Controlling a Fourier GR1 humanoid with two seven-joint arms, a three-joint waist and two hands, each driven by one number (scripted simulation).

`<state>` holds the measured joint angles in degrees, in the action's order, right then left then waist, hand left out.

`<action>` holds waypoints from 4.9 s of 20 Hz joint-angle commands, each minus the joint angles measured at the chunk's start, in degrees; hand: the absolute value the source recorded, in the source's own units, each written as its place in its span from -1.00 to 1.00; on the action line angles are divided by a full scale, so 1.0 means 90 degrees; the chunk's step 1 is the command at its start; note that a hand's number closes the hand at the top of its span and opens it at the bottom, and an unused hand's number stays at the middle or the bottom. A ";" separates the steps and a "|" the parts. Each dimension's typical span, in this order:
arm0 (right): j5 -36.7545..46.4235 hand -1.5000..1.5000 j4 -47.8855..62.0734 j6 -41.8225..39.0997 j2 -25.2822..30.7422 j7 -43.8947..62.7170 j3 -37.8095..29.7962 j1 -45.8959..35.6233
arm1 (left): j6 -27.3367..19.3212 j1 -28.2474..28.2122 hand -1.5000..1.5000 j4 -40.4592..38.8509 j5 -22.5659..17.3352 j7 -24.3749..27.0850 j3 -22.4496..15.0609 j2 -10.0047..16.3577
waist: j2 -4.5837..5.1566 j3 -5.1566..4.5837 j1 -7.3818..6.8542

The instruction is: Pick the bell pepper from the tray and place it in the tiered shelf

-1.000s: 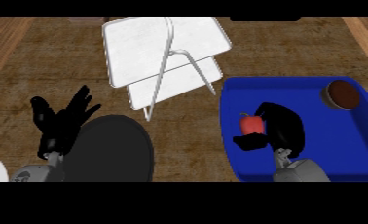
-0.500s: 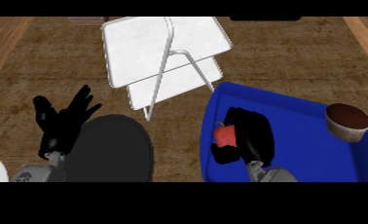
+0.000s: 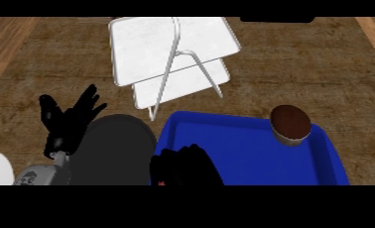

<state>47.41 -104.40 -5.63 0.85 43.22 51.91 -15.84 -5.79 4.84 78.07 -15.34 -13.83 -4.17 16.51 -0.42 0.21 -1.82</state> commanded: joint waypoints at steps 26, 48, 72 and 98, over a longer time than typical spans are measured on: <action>-0.2118 1.00 0.0391 -0.0942 0.0011 0.3057 -0.4441 -0.6707 | 0.0153 -0.0387 0.00 -0.0054 0.0016 -0.0149 0.0134 -0.0032 | 0.0020 -0.0036 0.0156; -0.1835 1.00 0.4525 -0.0477 0.0293 -0.0283 -0.4965 -0.7363 | 0.0367 -0.0397 0.00 0.0055 0.0134 -0.0201 0.0371 0.0048 | 0.0066 -0.0029 0.0093; -0.1831 -1.00 0.6092 0.0776 0.0151 -0.1298 -0.6181 -0.7933 | 0.0004 -0.0297 0.00 -0.0169 0.0634 -0.0032 0.0146 -0.0636 | 0.0091 -0.0031 0.0103; -0.2991 -1.00 0.5526 0.2619 0.1708 -0.1017 -0.8294 -0.7437 | 0.0338 -0.0461 0.00 -0.0036 0.0556 -0.0229 0.0523 -0.0296 | 0.0057 -0.0021 0.0193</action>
<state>22.19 -53.93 17.43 12.29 35.19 -19.60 -85.58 -2.74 2.86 80.07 -11.41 -14.97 0.99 13.67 -0.17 0.27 -0.23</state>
